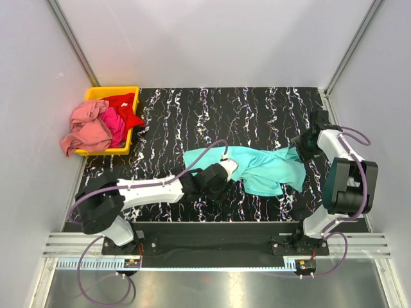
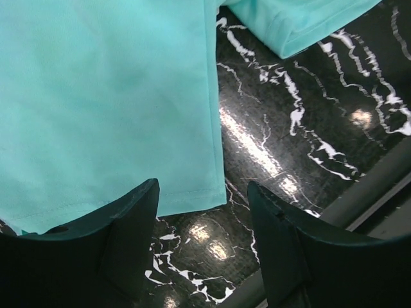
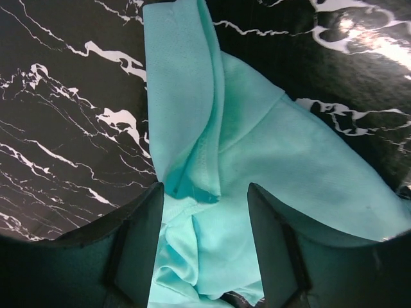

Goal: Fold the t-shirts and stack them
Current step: Flatten the tshirt out

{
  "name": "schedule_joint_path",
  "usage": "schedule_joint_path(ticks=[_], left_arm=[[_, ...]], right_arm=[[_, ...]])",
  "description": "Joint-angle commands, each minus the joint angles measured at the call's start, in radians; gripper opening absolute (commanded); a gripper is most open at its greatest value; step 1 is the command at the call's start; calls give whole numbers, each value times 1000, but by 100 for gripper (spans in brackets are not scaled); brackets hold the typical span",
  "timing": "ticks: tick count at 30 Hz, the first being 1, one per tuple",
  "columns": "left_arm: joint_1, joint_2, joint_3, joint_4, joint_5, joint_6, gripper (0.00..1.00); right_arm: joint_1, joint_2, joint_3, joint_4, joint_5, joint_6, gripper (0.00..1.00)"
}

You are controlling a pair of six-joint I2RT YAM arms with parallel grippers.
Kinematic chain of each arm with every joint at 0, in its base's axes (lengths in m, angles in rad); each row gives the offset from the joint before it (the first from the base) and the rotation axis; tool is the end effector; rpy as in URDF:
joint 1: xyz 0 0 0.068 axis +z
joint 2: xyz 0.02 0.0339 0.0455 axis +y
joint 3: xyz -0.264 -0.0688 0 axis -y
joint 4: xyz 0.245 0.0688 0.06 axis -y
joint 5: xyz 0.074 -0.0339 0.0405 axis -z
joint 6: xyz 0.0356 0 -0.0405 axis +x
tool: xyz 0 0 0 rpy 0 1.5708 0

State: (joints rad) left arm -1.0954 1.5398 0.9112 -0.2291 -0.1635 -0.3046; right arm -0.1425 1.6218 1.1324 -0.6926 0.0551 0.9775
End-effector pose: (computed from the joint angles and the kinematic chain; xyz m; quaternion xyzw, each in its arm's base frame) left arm 0.1501 -0.2789 0.1993 0.3334 0.8729 -0.1656 0.3154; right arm 0.3159 -0.0473 0.2136 0.5255 0.8282 0.0536 0.1875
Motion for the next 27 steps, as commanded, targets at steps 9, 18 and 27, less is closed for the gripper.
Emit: schedule_joint_path(ticks=[9,18,27], left_arm=[[-49,97,12,45,-85,45,65],[-57,158,52,1,-139,16,66],[-55,175,64,-29,-140,1,67]], right_arm=[[-103,113,38,140,3,0,63],[-138,229,141,199,15,-164,60],[-146,273,107,265,18,-198,57]])
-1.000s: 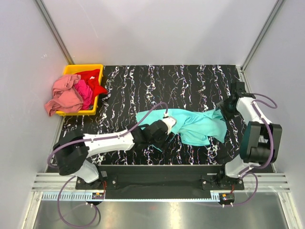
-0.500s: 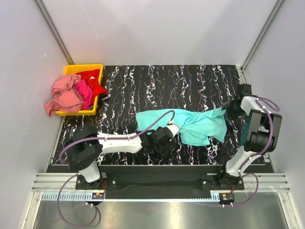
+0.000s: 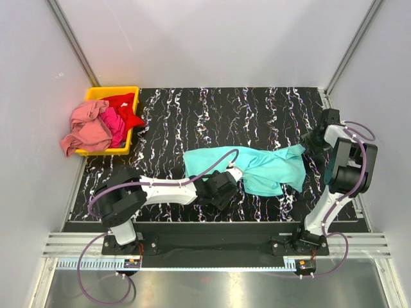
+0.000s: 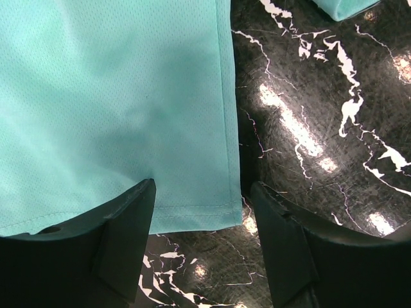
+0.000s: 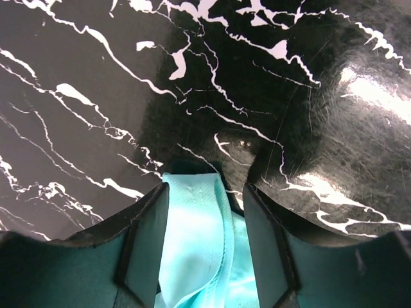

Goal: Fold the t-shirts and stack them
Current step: Flatten the tshirt out

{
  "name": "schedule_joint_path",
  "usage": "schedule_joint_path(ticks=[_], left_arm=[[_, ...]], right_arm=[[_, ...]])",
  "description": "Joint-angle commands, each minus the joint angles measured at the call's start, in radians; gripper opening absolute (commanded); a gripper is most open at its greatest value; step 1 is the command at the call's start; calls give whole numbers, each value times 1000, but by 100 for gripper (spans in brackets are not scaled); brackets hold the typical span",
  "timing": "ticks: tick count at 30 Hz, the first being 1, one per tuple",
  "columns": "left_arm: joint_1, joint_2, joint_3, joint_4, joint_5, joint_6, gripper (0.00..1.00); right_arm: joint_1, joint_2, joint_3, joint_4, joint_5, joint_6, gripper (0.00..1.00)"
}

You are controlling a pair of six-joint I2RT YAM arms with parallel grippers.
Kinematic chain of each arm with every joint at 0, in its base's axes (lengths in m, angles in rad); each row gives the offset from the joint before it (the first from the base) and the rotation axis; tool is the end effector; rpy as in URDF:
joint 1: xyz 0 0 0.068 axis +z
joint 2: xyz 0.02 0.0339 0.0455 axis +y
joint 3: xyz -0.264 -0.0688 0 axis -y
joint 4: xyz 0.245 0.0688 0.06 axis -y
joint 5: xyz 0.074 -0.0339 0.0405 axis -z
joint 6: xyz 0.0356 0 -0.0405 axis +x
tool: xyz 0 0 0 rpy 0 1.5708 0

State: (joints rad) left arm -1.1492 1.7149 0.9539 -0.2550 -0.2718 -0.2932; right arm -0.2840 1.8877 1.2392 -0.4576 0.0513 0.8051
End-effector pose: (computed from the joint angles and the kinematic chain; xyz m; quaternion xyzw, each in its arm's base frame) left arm 0.1453 -0.3006 0.1572 0.3617 0.8823 -0.0813 0.2898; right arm 0.3670 -0.1090 0.1663 0.5090 0.8290 0.0352 0.2288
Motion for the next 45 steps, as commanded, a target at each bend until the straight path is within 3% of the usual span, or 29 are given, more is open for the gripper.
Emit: schedule_joint_path(ticks=[1,5,8,12,20,33,40,44,45], left_arm=[[-3,0,25,-4,-33,-11,67],[-1,0,25,-7,-41,-15,67],[-3,-5,23,-13,-47,-24,67],[-3,-26,23,-35,-69,-41,67],[-1,-124,14,-63,-86,-60,67],[-38,-64,6,0,-9,-6,54],[-43,2,43,-68,-41,-59,50],[-46,46,59,-92,-44,-61,44],[-46,49,59,-89,-44,-61,37]], right_arm=[[-4,7,-3,27,24,-26,57],[-7,17,-4,36,24,-15,49],[-12,27,-1,36,15,-7,34],[-12,30,-9,45,30,-10,0],[-12,-110,0,-29,30,-32,0],[-12,-196,-49,-46,-37,-34,0],[-12,-210,-44,-53,-42,-37,0],[-12,-217,-49,-56,-38,-41,0],[-12,-220,-52,-55,-38,-40,0]])
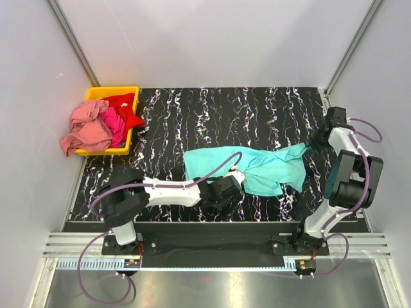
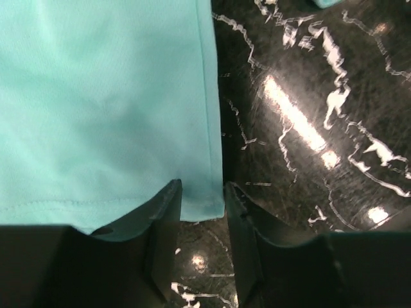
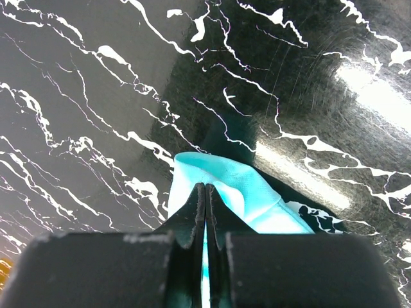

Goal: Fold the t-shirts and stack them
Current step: Flatten the tshirt out

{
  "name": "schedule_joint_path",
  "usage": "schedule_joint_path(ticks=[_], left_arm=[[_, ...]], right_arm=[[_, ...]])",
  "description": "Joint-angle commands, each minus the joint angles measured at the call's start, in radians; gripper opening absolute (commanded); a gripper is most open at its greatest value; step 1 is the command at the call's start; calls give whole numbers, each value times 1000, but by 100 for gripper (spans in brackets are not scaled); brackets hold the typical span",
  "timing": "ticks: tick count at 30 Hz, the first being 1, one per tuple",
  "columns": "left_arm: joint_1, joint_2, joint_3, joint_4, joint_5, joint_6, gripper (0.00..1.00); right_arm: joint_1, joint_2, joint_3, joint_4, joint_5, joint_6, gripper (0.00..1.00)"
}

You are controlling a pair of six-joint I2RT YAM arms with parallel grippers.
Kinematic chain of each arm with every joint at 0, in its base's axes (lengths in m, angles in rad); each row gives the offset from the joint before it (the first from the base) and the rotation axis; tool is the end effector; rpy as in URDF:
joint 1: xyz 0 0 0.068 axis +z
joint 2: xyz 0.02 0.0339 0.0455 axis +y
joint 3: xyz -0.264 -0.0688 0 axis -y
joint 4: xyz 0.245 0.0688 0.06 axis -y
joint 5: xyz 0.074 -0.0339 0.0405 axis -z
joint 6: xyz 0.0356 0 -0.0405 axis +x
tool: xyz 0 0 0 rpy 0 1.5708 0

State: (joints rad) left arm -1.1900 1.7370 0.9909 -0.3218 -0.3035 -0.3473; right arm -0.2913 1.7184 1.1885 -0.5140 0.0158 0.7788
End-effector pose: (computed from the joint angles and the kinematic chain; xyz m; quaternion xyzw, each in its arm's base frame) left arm 0.1349 -0.3083 0.1570 0.3573 0.8891 -0.0657 0.2786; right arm 0.3405 -0.1027 0.2078 0.4940 0.8295 0.0554 0.2545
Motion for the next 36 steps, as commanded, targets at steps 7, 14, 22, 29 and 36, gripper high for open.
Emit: schedule_joint_path(ticks=[7,14,22,29,36], left_arm=[[-13,-66,142,-218,-267,-32,0],[148,-350,581,-467,-569,131,0],[104,-389,1117,-547,-832,379,0],[-3,-664,893,-422,-668,351,0],[-2,-850,439,-795,-599,-239,0]], right_arm=[[-5,-85,92,-84,-11,-19,0],[-5,-252,571,-308,-74,-29,0],[-5,-459,977,-507,-77,-41,0],[-5,-707,764,-469,-163,-58,0],[3,-744,217,-258,-502,-102,27]])
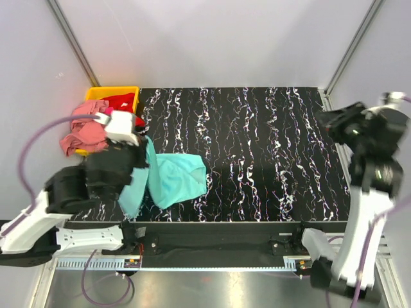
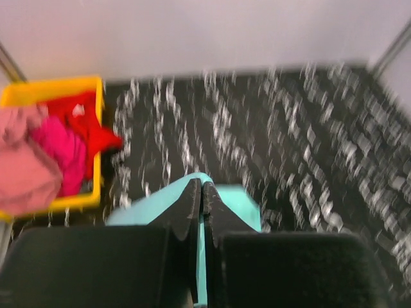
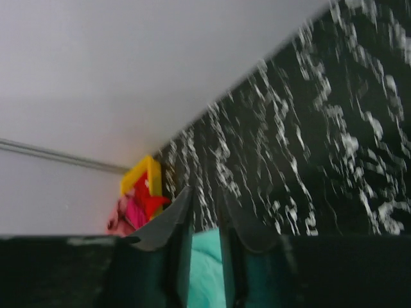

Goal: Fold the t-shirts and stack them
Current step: Flatten the tshirt out

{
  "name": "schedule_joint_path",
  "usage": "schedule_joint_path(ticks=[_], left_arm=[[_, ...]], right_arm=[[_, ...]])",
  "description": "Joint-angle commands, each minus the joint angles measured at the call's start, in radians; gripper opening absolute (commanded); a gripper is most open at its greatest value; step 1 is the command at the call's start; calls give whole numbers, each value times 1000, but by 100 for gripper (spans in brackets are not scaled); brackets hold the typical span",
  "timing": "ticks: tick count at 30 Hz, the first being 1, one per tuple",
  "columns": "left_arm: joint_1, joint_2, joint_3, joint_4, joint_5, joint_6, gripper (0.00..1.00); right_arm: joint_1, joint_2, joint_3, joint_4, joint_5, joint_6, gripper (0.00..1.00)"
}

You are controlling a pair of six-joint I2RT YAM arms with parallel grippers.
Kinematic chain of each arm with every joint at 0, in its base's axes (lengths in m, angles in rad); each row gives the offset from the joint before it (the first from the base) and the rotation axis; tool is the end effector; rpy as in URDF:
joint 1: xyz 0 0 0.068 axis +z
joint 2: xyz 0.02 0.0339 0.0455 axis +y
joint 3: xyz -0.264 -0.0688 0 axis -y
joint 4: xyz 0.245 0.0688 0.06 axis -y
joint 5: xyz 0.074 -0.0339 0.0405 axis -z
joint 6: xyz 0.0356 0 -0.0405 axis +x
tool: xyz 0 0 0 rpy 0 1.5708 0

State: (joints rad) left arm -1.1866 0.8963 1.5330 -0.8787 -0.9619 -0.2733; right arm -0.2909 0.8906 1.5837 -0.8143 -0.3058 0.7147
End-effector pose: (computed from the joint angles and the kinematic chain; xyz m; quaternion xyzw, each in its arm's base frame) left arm 0.0676 -0.0892 0.4910 0.0517 0.7522 -0.0931 0.6502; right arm 0.1097 -0.0216 0.5084 0.2681 0.6970 0.2493 0.6166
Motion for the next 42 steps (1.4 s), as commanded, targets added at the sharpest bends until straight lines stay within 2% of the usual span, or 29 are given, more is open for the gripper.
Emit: schedule_joint_path(ticks=[1,3,4,5,7,10,11,14,20,25,31,34,35,37,38,39,40,42], left_arm=[[-2,-17,-126,-299,69,-463,0],[-2,-25,-189,-426,107,-626,0],[1,-37,-206,-453,118,-665,0],[5,-45,-221,-474,135,-699,0],[15,-71,-252,-529,143,-777,0],[19,-115,-273,-592,132,-840,0],[19,-128,-283,-608,121,-857,0],[19,-181,-309,-599,132,-860,0],[21,-220,-344,-592,112,-874,0],[19,-189,-320,-608,72,-870,0],[21,-157,-300,-583,63,-851,0],[22,-148,-306,-559,63,-837,0],[21,-145,-307,-545,69,-833,0],[21,-128,-307,-533,75,-822,0],[21,-122,-312,-519,78,-819,0],[22,-111,-315,-508,78,-810,0],[25,-105,-318,-490,78,-799,0],[65,-77,-324,-369,110,-705,0]], right_arm=[[47,108,-213,56,-181,-47,32],[169,195,-289,113,-65,-89,39],[322,232,-309,131,-11,-109,44],[382,317,-315,185,38,-110,48],[531,416,-303,251,33,-109,57],[640,629,-251,375,-4,-158,63],[697,747,-188,395,-38,-173,66],[751,974,-37,363,-94,-227,70],[840,1259,156,330,-174,-288,71],[897,1413,288,268,-177,-327,72],[930,1481,326,241,-188,-353,71],[943,1463,273,260,-193,-347,60],[941,1452,250,292,-200,-340,48],[941,1434,207,308,-197,-337,35],[940,1415,199,303,-176,-342,20],[929,1403,191,287,-135,-346,0],[915,1357,162,268,-39,-331,0],[836,1282,102,242,22,-304,0]])
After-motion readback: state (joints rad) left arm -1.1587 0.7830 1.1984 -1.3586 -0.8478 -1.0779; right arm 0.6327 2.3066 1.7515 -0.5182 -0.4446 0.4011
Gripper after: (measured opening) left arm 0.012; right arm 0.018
